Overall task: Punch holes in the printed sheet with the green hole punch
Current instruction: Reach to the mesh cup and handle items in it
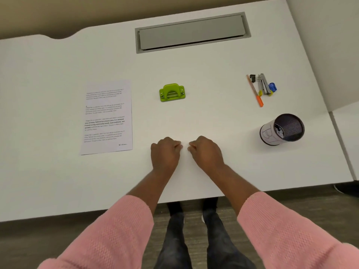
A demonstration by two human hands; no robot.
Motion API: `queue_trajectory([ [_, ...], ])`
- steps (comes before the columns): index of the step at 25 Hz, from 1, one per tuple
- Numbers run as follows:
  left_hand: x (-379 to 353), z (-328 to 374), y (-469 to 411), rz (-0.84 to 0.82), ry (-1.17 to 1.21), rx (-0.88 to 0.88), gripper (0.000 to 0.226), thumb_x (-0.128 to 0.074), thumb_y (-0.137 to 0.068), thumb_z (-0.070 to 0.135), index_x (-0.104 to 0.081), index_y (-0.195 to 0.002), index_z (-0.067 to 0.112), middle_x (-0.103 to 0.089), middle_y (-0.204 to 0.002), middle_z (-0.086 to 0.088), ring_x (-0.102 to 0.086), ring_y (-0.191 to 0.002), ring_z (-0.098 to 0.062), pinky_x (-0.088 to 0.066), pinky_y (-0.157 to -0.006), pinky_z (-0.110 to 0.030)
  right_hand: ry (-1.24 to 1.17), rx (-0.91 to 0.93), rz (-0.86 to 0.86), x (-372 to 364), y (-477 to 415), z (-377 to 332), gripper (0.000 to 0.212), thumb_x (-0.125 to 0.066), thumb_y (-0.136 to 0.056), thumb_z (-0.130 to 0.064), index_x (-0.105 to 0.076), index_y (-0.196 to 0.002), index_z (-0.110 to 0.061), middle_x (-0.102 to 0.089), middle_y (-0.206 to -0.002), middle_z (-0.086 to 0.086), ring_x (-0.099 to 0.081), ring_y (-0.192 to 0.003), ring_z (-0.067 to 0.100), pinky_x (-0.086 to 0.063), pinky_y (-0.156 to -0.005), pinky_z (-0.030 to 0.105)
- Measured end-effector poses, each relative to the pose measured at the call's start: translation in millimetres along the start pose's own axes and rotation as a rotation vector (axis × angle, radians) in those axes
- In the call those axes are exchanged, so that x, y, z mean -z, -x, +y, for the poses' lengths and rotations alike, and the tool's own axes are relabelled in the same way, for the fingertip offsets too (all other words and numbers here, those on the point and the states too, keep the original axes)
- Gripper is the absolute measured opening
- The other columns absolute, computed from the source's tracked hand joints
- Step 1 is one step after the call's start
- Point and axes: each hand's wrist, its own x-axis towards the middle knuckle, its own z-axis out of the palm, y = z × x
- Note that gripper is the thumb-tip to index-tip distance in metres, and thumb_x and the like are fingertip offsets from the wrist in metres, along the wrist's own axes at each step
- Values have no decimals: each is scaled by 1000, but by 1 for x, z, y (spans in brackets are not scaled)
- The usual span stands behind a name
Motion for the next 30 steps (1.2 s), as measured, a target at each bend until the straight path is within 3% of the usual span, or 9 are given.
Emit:
queue_trajectory([
  [3,1,-1,-6,-15,-81,-112,20,-58,-94,27,-78,-93,25,-73,-94,4,-66,-83,-19,-43,-84,-42,124,46,21,-1,-6,-7,27,-51,-96,-28,-68,-80,-14,-58,-82,0,-60,-74,23,-47,-62,33],
  [6,-1,-3,-8,-37,-176,-214,25,-50,-96,23,-74,-88,20,-69,-89,3,-63,-79,-21,-40,-78,-39,251,106,16,2,-10,-15,22,-50,-92,-19,-64,-77,-11,-60,-80,4,-58,-71,25,-39,-59,34],
  [10,-5,-2,-9,-70,-239,-264,24,-44,-97,21,-65,-89,16,-63,-89,0,-58,-82,-22,-37,-78,-37,272,137,-23,2,-9,-21,15,-53,-87,-16,-45,-74,-14,-59,-83,7,-57,-76,28,-26,-65,32],
  [15,-4,3,-22,-61,-187,-317,25,-45,-99,20,-69,-95,16,-67,-95,0,-61,-84,-23,-40,-82,-39,177,118,28,-1,-8,-9,17,-46,-94,-16,-60,-87,-8,-61,-91,8,-56,-82,27,-37,-72,33],
  [19,0,6,-30,-76,-261,-404,24,-49,-97,19,-71,-90,15,-68,-89,-2,-63,-77,-25,-38,-76,-38,140,113,44,-2,-8,-6,18,-47,-94,-14,-61,-85,-6,-61,-88,9,-56,-79,28,-39,-72,35],
  [21,4,10,-34,-82,-358,-531,17,-59,-88,10,-65,-73,12,-62,-73,-5,-58,-60,-28,-32,-64,-34,146,109,47,-2,-9,-5,18,-47,-93,-14,-60,-84,-6,-61,-86,9,-56,-78,28,-35,-68,33],
  [23,9,15,-36,-82,-453,-636,24,-73,-69,1,-55,-57,12,-52,-57,-5,-45,-42,-26,-25,-55,-29,156,114,49,-2,-9,-4,18,-47,-93,-15,-59,-83,-7,-60,-85,8,-55,-78,27,-31,-67,32],
  [27,10,23,-37,-77,-542,-712,30,-78,-50,2,-50,-53,12,-48,-50,-4,-31,-38,-23,-23,-47,-26,166,118,27,0,-8,-3,16,-48,-92,-14,-61,-85,-8,-61,-87,8,-57,-80,27,-40,-71,35],
  [30,5,22,-40,-193,-493,-594,9,-60,-78,11,-53,-75,6,-58,-72,-12,-33,-54,-26,-23,-57,-34,108,49,34,14,-4,9,15,-47,-92,-13,-60,-88,-7,-60,-89,8,-57,-81,29,-44,-75,38],
])
